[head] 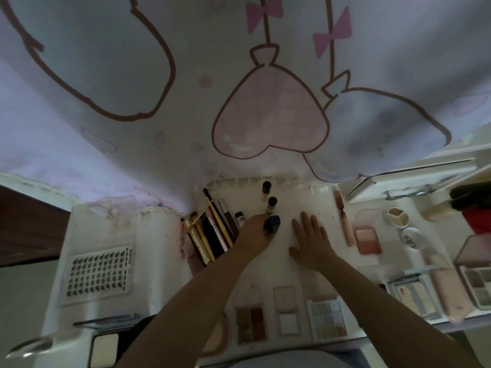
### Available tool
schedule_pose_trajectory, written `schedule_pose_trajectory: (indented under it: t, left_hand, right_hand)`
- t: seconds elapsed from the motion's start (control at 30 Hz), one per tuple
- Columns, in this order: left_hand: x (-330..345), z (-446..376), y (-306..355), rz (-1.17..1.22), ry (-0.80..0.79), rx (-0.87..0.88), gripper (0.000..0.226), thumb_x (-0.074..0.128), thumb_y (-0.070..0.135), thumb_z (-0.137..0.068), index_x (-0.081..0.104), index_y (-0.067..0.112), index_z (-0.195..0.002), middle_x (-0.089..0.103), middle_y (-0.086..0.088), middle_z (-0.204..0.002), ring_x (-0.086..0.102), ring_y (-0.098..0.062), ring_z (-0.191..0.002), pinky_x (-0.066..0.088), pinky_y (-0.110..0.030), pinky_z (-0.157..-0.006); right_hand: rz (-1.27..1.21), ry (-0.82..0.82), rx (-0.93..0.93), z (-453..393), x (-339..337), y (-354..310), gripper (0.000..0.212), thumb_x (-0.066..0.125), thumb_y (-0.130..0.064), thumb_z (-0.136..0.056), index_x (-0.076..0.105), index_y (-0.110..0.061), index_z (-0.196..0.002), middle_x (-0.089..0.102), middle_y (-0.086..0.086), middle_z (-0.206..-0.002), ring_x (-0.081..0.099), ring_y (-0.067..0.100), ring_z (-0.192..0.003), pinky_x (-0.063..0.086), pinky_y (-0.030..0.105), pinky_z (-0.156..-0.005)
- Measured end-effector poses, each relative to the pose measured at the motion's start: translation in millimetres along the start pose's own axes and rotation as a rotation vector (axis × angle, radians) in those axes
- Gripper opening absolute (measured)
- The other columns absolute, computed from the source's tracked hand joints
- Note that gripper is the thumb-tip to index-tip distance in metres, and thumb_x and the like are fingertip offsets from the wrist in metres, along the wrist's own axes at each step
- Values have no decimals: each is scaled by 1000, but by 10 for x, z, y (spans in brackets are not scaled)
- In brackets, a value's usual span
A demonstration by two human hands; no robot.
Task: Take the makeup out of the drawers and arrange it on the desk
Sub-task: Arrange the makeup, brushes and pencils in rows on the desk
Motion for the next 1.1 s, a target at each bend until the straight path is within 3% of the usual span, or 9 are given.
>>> schedule_pose_trajectory:
  t: [0.17, 0.37, 0.53, 0.6, 0.7, 0.8, 0.97, 1.07, 1.1]
  left_hand:
    - [-162, 96, -73, -187, 22, 70, 51, 44, -3, -87, 38, 8, -137, 42, -10, -139, 37, -23, -130, 24, -20, -105]
    - [-372, -16, -214, -786, -165, 74, 42, 46, 0, -87, 46, 6, -128, 45, -11, -134, 36, -26, -126, 34, -32, -104]
    - [-398, -46, -139, -947, -275, 118, 38, 49, 2, -87, 46, 5, -126, 46, -14, -127, 40, -29, -119, 42, -35, -91]
    - [-442, -11, -129, -943, -300, 150, 42, 51, 2, -87, 45, 7, -128, 45, -13, -128, 41, -28, -119, 42, -35, -90]
    - [-536, 149, -100, -901, -298, 195, 44, 48, 4, -87, 43, 10, -131, 47, -12, -127, 42, -27, -117, 41, -35, -94]
    - [-644, 462, 35, -756, -268, 252, 45, 41, 10, -93, 35, 13, -138, 47, -10, -128, 44, -23, -117, 38, -31, -97]
    - [-845, 878, 479, -314, -68, 370, 36, 46, 20, -95, 48, 12, -130, 56, -5, -115, 51, -9, -102, 33, -12, -81]
    - [-868, 896, 580, 89, 111, 320, 20, 61, 10, -86, 62, 13, -106, 60, 11, -87, 54, 14, -71, 44, -4, -70]
    - [-847, 891, 597, 328, 159, 217, 17, 62, 5, -84, 62, 15, -98, 60, 16, -79, 56, 14, -66, 47, -3, -67]
  right_hand:
    - [5, 11, 2, 1, 12, 2, 73, 36, -38, -94, -12, -14, -145, -22, 13, -152, -18, 31, -141, -5, 41, -116]
    - [15, 6, -2, 16, 21, 24, 72, 34, -38, -95, -13, -14, -144, -23, 12, -152, -19, 31, -141, -6, 40, -116]
    - [-16, 8, -29, 12, -36, 60, 71, 39, -34, -95, -7, -13, -145, -19, 11, -153, -14, 29, -142, -1, 38, -117]
    - [-164, 120, -47, 57, -70, 105, 59, 42, -26, -95, 14, -9, -145, 3, 10, -155, 6, 26, -144, 10, 33, -116]
    - [-369, 634, -78, 210, -197, 225, 27, 50, -3, -87, 60, 2, -111, 64, 20, -113, 63, 29, -104, 40, 21, -93]
    - [-518, 901, -188, 501, -354, 180, 31, 43, -14, -81, 66, 6, -88, 68, 16, -68, 64, 14, -61, 43, 5, -66]
    - [-704, 423, -513, 923, -641, -296, 41, 35, -46, -78, 56, -20, -101, 62, 0, -66, 58, 11, -72, 45, 12, -61]
    - [-903, 474, -495, 932, -686, -332, 7, 47, -24, -88, 47, -30, -89, 60, -13, -58, 59, -1, -57, 45, 9, -53]
    - [-988, 501, -487, 927, -697, -314, 18, 48, -12, -91, 44, -29, -87, 63, -14, -57, 58, 0, -53, 45, 10, -52]
Point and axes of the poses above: each hand's wrist, its own z-axis away from the middle knuckle, its own x-axis out of the palm, y = z × x, the point moved 1 cm from there along -z, towards the middle knuckle
